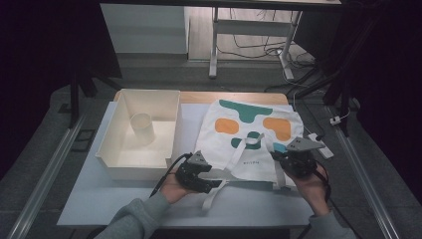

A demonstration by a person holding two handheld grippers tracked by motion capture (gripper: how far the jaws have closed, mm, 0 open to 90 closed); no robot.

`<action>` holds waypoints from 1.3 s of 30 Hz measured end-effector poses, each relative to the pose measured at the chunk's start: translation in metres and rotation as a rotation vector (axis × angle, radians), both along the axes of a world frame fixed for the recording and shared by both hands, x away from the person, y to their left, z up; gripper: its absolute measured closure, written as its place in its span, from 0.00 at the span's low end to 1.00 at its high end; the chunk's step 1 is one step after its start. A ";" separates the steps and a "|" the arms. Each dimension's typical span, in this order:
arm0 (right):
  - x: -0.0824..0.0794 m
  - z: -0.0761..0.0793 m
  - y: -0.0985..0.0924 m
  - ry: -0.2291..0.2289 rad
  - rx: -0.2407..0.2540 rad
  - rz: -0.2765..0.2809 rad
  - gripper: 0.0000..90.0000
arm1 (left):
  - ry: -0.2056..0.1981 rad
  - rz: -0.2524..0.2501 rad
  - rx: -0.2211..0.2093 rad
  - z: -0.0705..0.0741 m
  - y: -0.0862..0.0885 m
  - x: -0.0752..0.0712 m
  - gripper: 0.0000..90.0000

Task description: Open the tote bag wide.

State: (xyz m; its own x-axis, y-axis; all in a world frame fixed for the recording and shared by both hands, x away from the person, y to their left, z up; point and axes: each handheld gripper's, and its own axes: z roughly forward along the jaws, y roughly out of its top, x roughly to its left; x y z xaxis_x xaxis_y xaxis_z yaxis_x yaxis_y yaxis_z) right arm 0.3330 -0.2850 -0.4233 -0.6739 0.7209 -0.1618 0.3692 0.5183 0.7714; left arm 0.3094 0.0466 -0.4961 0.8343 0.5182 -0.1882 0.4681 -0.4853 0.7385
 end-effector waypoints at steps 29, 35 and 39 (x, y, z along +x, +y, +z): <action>0.102 -0.068 -0.042 0.195 -0.057 -0.209 0.98 | 0.007 -0.005 0.015 -0.003 -0.003 0.000 0.36; 0.098 -0.064 -0.041 0.200 -0.042 -0.202 0.69 | 0.004 -0.007 0.016 -0.003 -0.002 0.000 0.36; 0.087 -0.048 -0.041 0.151 -0.022 -0.200 0.54 | 0.004 -0.008 0.018 -0.003 -0.002 0.000 0.36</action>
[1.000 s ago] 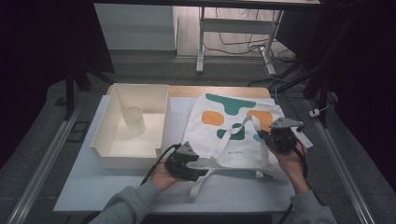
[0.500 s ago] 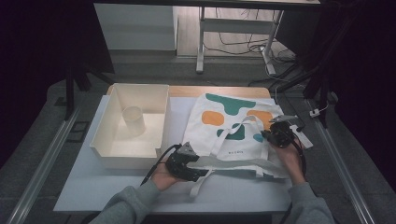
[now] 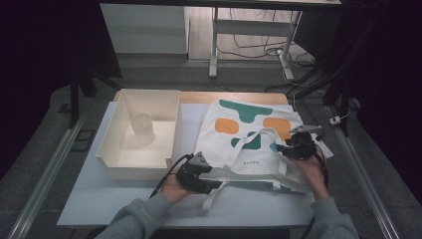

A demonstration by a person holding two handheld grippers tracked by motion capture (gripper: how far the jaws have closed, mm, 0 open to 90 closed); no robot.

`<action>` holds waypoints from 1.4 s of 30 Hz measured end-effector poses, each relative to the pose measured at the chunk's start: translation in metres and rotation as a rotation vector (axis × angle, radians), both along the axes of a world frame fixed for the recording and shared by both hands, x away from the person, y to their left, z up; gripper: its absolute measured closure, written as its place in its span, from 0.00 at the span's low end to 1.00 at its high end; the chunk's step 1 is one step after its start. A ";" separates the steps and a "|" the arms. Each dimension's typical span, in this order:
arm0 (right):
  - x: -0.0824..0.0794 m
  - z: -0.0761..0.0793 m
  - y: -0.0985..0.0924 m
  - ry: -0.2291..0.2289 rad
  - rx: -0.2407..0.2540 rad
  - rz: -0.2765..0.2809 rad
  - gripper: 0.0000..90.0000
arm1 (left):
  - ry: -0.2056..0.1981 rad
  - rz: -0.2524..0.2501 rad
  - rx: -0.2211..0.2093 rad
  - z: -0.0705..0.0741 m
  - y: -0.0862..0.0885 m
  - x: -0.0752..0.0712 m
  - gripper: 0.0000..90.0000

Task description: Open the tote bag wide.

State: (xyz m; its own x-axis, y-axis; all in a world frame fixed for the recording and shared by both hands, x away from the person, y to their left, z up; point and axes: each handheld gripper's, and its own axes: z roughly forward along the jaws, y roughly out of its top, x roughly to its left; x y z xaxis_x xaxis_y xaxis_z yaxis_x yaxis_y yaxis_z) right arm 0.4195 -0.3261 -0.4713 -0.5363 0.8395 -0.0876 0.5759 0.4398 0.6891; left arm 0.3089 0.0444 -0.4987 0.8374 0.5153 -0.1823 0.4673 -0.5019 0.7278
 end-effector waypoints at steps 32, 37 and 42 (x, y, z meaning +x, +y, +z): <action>-0.075 0.010 0.085 0.080 0.003 0.441 0.46 | -0.008 0.000 -0.003 0.000 0.001 -0.001 0.36; -0.078 0.005 0.092 0.088 -0.060 0.471 0.46 | -0.010 0.002 -0.005 0.001 0.002 -0.001 0.36; -0.079 0.000 0.093 0.070 -0.125 0.468 0.47 | -0.012 0.001 -0.006 0.001 0.002 -0.002 0.36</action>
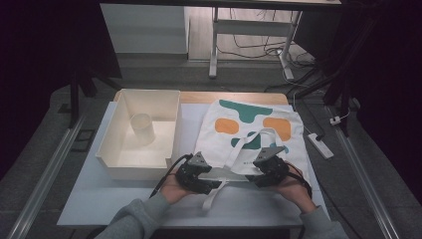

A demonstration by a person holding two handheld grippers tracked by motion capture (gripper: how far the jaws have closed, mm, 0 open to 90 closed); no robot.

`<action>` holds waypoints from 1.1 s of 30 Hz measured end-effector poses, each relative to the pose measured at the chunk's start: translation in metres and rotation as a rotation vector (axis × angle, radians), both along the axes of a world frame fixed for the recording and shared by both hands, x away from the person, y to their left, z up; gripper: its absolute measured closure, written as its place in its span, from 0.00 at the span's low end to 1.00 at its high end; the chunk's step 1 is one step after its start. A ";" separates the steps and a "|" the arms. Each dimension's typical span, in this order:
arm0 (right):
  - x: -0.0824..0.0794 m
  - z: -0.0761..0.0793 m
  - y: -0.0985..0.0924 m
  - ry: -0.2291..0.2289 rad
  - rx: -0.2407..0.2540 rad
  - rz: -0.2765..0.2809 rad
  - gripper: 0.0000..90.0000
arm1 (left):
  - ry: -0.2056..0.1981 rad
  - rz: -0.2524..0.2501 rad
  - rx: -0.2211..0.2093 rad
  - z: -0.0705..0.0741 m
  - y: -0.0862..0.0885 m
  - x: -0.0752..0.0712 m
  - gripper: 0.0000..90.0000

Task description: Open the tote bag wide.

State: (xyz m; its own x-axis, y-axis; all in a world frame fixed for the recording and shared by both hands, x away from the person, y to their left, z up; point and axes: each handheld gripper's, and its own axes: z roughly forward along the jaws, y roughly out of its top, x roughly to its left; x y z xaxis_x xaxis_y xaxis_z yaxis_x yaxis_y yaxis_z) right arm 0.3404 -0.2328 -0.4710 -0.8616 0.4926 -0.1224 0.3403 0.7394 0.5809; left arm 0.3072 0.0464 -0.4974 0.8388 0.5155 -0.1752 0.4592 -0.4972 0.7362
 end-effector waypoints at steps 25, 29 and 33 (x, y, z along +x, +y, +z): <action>0.025 0.008 -0.017 -0.051 0.109 -0.098 0.97 | -0.066 -0.107 0.032 0.010 -0.049 0.001 0.40; 0.029 0.010 -0.020 -0.039 0.133 -0.112 0.97 | -0.072 -0.126 0.064 0.006 -0.062 0.005 0.40; 0.032 0.011 -0.020 -0.036 0.148 -0.120 0.97 | -0.095 -0.137 0.097 0.003 -0.076 0.011 0.40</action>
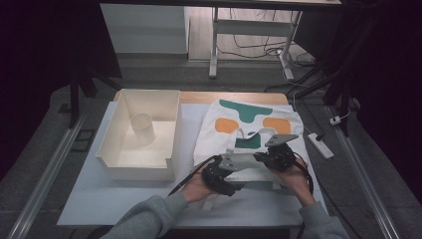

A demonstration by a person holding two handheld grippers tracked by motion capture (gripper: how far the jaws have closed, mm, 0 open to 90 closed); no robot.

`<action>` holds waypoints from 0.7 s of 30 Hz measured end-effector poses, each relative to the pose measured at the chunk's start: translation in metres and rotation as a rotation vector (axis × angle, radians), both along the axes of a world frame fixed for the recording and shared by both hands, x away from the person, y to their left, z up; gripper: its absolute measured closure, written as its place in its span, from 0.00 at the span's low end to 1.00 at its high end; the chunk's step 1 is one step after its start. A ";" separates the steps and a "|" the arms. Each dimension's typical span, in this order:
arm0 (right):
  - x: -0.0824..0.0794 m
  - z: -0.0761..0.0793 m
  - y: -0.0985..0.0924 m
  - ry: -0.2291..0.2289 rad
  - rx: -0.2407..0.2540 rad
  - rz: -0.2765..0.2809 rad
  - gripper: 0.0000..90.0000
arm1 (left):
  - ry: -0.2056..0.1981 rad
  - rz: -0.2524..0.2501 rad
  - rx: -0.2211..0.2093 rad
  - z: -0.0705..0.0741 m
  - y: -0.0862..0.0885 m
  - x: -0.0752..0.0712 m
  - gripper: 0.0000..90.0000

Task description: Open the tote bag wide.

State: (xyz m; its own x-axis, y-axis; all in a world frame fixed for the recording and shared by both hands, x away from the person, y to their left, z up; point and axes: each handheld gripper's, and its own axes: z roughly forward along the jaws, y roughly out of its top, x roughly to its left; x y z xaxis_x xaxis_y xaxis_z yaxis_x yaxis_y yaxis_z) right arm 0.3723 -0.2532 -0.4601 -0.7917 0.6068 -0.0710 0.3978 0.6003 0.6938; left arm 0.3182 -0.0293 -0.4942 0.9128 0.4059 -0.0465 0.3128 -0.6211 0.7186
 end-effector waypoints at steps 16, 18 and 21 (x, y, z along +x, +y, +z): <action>0.003 0.006 -0.004 0.001 0.031 -0.010 0.97 | -0.050 -0.013 0.137 -0.021 -0.040 0.015 0.36; 0.003 0.006 -0.004 -0.001 0.034 -0.011 0.97 | -0.057 0.003 0.151 -0.023 -0.040 0.017 0.39; 0.002 0.007 -0.005 0.002 0.044 -0.017 0.97 | -0.048 0.002 0.149 -0.025 -0.038 0.019 0.44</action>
State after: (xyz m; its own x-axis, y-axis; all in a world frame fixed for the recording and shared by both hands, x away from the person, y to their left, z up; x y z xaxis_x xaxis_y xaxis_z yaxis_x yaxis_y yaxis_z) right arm 0.3746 -0.2580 -0.4530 -0.7816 0.6224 -0.0420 0.4092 0.5624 0.7185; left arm 0.3374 -0.0678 -0.5189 0.9118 0.4065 0.0580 0.2814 -0.7215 0.6327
